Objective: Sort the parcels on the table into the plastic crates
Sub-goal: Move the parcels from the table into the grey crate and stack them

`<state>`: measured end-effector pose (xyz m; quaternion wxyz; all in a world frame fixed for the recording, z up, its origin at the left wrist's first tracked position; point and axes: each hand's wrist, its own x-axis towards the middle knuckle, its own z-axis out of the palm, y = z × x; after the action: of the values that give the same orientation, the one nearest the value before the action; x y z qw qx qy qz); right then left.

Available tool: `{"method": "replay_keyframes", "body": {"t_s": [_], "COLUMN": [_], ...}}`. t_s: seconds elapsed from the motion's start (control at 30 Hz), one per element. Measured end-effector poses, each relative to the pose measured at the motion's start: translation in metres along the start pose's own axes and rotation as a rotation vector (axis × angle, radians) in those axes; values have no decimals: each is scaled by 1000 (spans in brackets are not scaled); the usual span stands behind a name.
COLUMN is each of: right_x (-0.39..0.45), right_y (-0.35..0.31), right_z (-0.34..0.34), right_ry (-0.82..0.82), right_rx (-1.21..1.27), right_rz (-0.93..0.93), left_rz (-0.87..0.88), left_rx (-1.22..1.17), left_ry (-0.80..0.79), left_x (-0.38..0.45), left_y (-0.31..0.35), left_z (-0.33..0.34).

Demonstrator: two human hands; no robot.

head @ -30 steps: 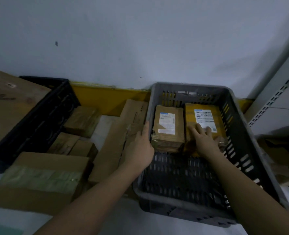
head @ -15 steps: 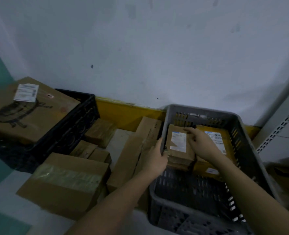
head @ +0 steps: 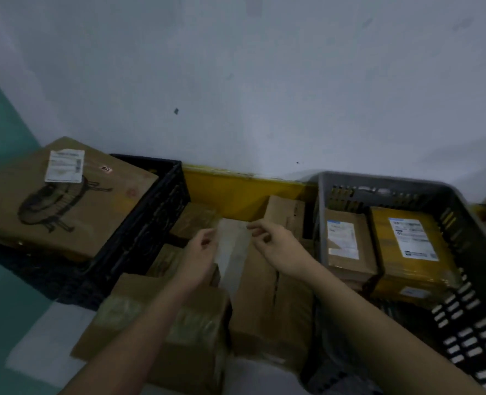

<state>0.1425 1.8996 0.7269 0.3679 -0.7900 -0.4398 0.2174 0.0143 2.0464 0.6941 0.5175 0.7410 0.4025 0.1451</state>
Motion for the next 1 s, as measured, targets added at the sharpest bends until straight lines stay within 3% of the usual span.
{"method": "replay_keyframes", "body": {"t_s": [0.23, 0.43, 0.67, 0.9, 1.0], "right_x": [86, 150, 202, 221, 220], "right_y": [-17, -15, 9, 12, 14], "right_z": [80, 139, 184, 201, 198], "right_ry": [-136, -132, -53, -7, 121], "right_rx": [171, 276, 369, 479, 474], "right_rz": [258, 505, 744, 797, 785], "left_rz": [-106, -136, -293, -369, -369], "left_rx": [107, 120, 38, 14, 34], "left_ry": [-67, -164, -138, -45, -32], "left_x": [68, 129, 185, 197, 200], "left_y": [-47, -70, -96, -106, -104], "left_z": [-69, -90, -80, -66, -63]}}
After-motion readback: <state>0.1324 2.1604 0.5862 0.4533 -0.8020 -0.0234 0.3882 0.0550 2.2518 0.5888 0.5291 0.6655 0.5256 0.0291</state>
